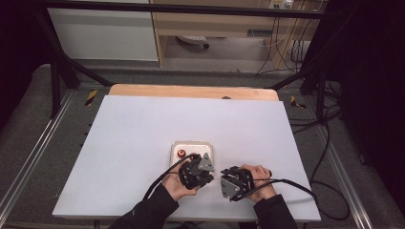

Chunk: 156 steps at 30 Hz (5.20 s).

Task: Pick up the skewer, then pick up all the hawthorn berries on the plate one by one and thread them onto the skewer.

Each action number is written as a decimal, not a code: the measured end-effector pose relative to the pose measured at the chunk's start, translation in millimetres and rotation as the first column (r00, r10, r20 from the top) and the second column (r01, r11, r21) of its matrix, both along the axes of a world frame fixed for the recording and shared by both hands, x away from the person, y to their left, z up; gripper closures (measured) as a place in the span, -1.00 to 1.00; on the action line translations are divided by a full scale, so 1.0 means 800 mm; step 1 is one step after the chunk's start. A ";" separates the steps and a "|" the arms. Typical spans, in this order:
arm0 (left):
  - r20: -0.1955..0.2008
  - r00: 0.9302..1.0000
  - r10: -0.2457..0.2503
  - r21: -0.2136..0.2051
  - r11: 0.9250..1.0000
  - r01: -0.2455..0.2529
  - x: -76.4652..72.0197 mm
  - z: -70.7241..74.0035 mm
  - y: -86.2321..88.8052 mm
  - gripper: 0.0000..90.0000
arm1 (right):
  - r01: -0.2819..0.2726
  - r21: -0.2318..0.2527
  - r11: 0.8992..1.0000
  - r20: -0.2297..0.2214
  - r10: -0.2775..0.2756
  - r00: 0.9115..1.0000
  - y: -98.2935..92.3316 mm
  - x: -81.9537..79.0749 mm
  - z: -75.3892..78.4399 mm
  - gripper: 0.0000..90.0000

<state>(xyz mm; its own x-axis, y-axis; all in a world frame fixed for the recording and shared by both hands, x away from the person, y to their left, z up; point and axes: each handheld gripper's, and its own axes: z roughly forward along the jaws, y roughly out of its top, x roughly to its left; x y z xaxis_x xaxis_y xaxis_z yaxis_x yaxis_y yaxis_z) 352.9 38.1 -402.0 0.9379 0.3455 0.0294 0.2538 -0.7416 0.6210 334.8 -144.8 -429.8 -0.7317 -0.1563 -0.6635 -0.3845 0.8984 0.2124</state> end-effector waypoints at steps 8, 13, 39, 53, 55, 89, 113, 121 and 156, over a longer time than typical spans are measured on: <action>-0.003 1.000 -0.003 0.000 1.000 0.003 -0.001 -0.002 -0.002 0.97 | -0.023 -0.043 0.999 0.017 0.024 1.000 0.000 -0.001 -0.001 0.96; -0.017 1.000 -0.009 0.005 1.000 0.009 0.001 -0.003 -0.002 0.96 | -0.029 -0.062 0.998 0.020 0.031 0.999 0.000 -0.003 -0.001 0.98; -0.104 0.994 0.024 0.200 0.980 -0.002 0.011 -0.003 -0.005 0.96 | -0.063 -0.174 0.983 0.128 0.086 0.988 0.021 -0.007 0.011 0.97; -0.070 0.996 0.054 0.185 0.982 -0.040 0.009 -0.005 0.019 0.97 | 0.149 0.134 0.980 -0.023 -0.147 0.989 0.000 0.007 0.028 0.09; -0.063 0.996 0.058 0.182 0.982 -0.046 0.008 -0.004 0.028 0.96 | 0.221 0.204 0.954 -0.088 -0.207 0.974 -0.009 0.010 0.031 -0.04; -0.004 0.951 0.310 -0.181 0.935 -0.306 -0.023 -0.024 0.185 0.96 | 0.767 0.303 0.566 -0.715 -0.397 0.576 -0.030 0.049 0.022 -0.92; 0.007 0.940 0.340 -0.227 0.916 -0.330 -0.027 -0.030 0.198 0.96 | 0.767 0.226 0.601 -0.745 -0.401 0.533 0.042 0.070 0.044 -0.79; 0.009 0.936 0.351 -0.225 0.913 -0.341 -0.025 -0.030 0.200 0.96 | 0.788 0.156 0.596 -0.770 -0.426 0.475 0.060 0.087 0.041 -0.66; 0.005 0.937 0.349 -0.219 0.915 -0.340 -0.024 -0.032 0.198 0.96 | 0.802 -0.090 0.591 -0.803 -0.520 0.293 0.095 0.117 0.018 0.33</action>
